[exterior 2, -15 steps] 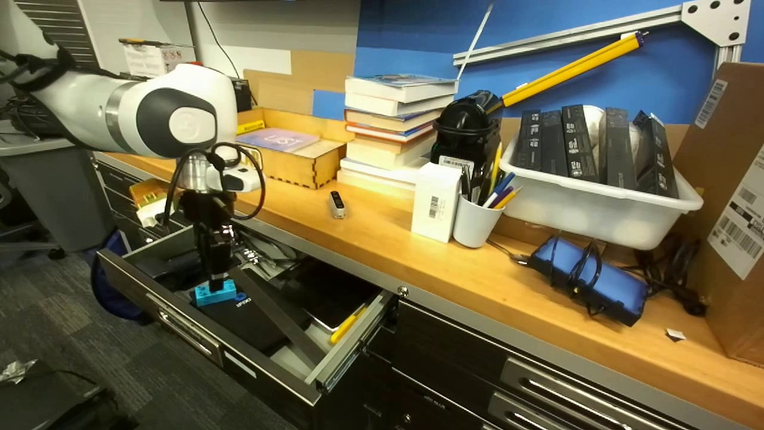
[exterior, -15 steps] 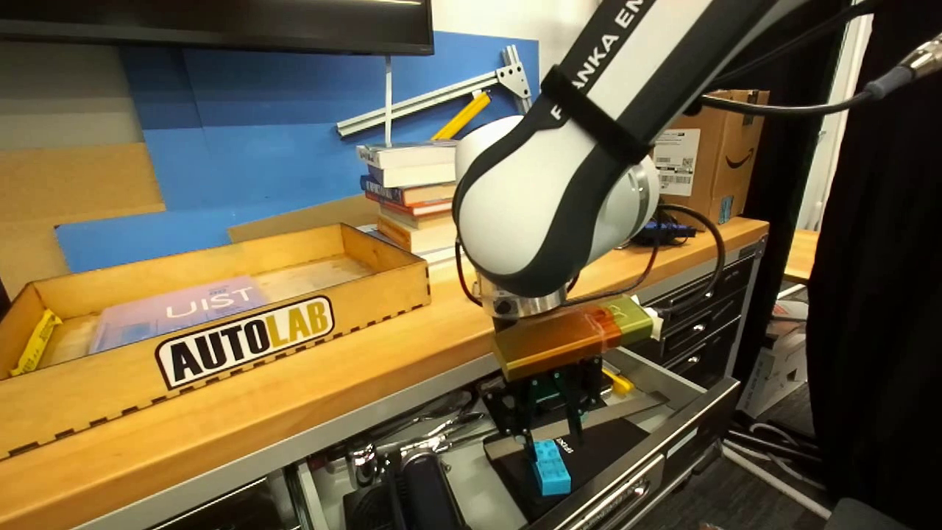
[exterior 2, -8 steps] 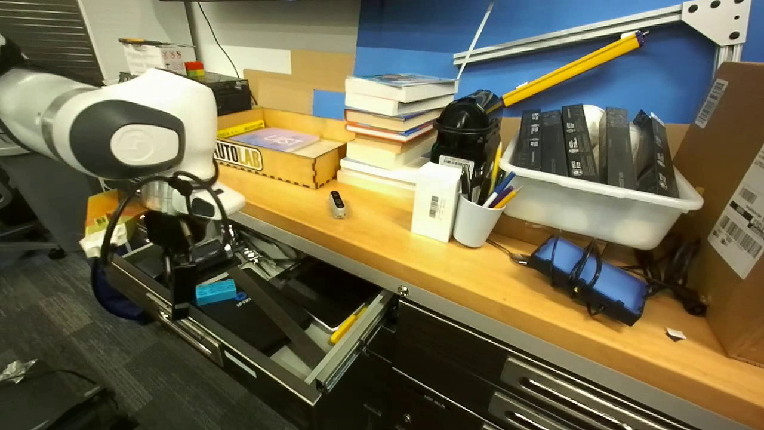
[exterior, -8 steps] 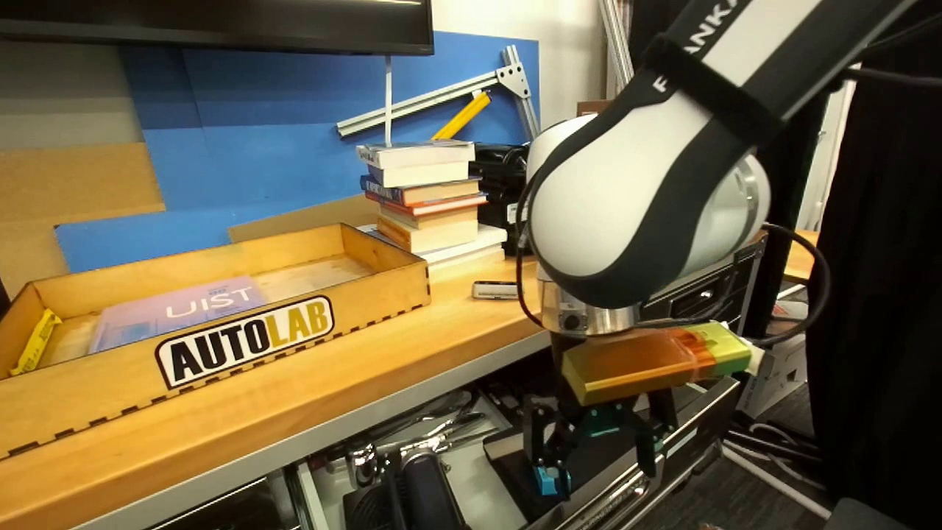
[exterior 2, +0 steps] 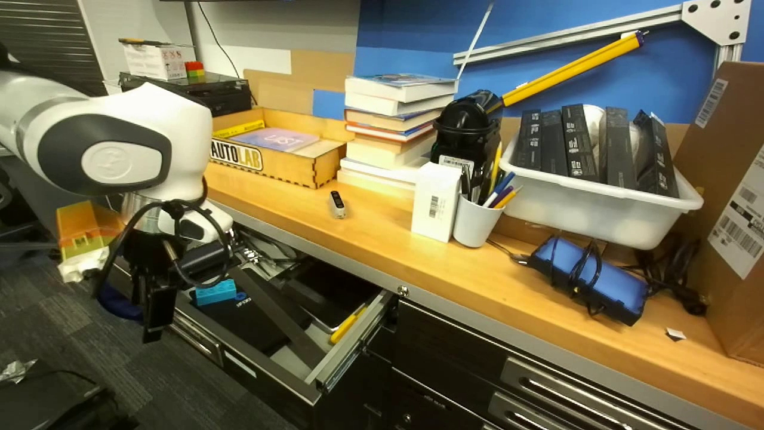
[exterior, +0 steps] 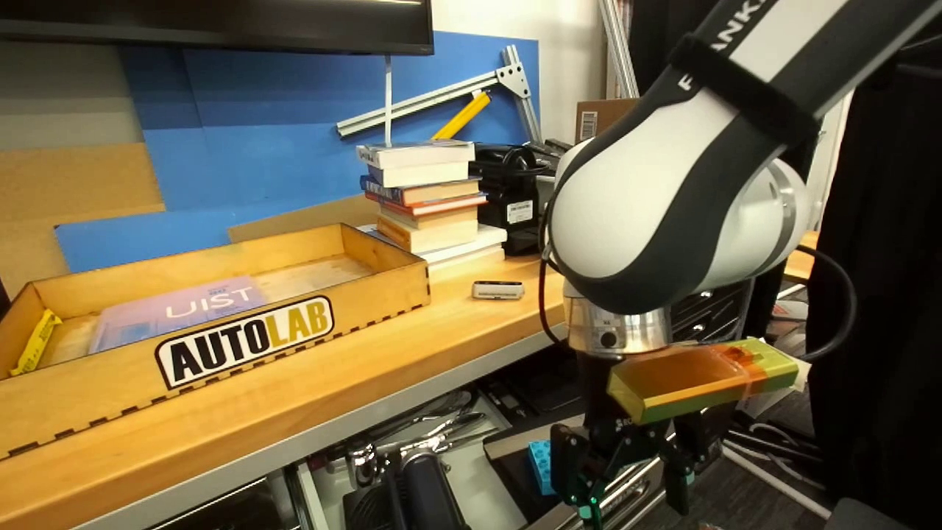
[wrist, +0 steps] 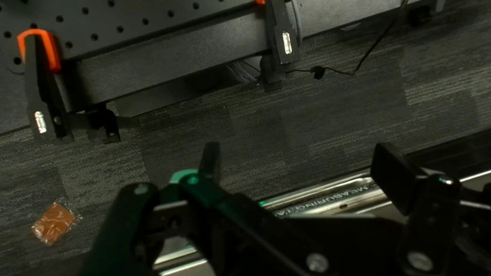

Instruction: Pick up the blue object and put it in the open drawer and close it

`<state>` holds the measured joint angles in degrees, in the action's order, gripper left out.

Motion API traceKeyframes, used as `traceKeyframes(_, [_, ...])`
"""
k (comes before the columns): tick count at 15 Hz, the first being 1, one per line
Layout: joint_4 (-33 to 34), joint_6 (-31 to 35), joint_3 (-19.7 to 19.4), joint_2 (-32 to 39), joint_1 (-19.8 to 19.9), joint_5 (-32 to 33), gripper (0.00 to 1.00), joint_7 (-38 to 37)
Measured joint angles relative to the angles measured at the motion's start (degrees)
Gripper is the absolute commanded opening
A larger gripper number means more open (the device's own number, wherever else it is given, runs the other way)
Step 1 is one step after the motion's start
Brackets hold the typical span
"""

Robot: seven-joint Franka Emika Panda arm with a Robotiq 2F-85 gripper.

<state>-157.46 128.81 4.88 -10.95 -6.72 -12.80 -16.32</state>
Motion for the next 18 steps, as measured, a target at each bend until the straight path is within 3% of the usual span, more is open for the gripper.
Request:
traceKeyframes(5, [4.6, 1.2, 0.1, 8.1, 0.1, 0.9, 1.0, -3.4])
traceKeyframes(13, [11.6, 9.0, -0.3, 13.3, 0.3, 5.1, 1.0, -25.6])
traceKeyframes(18, [19.9, 4.1, -2.0, 19.1, 0.6, 12.1, 1.0, -27.9])
